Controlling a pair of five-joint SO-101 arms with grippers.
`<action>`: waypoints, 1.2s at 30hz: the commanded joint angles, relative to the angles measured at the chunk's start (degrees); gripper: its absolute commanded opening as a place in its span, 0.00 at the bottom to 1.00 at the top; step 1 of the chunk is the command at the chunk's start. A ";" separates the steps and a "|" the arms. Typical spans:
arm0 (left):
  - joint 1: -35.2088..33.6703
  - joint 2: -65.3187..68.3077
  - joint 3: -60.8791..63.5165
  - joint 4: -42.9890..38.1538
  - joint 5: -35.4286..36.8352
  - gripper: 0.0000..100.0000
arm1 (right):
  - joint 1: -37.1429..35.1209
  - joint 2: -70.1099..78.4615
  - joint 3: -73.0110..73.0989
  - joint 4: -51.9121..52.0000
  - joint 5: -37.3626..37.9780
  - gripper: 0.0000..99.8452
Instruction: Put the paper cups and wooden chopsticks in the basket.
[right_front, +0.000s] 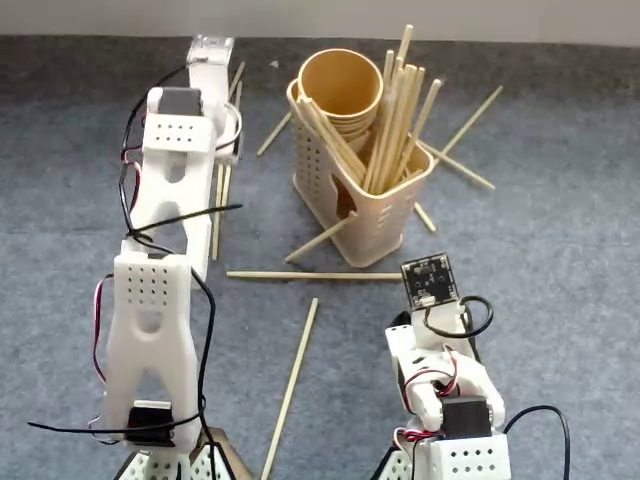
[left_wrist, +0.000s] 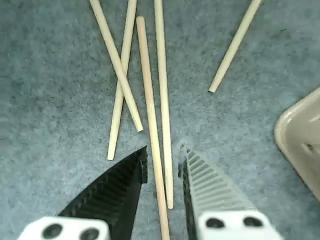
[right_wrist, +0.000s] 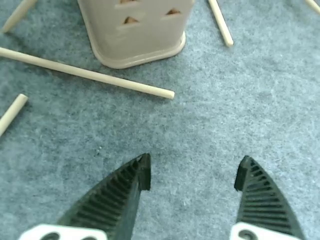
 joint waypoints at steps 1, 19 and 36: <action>-0.66 1.89 0.04 -0.97 0.00 0.14 | -0.40 -0.48 -0.22 -1.01 0.62 0.28; -0.57 9.36 -0.04 -1.32 -3.43 0.04 | -0.40 -0.48 -0.22 -0.92 0.62 0.28; 3.12 -15.87 -25.10 3.16 -3.69 0.04 | -0.40 -0.48 -0.22 -0.92 0.62 0.28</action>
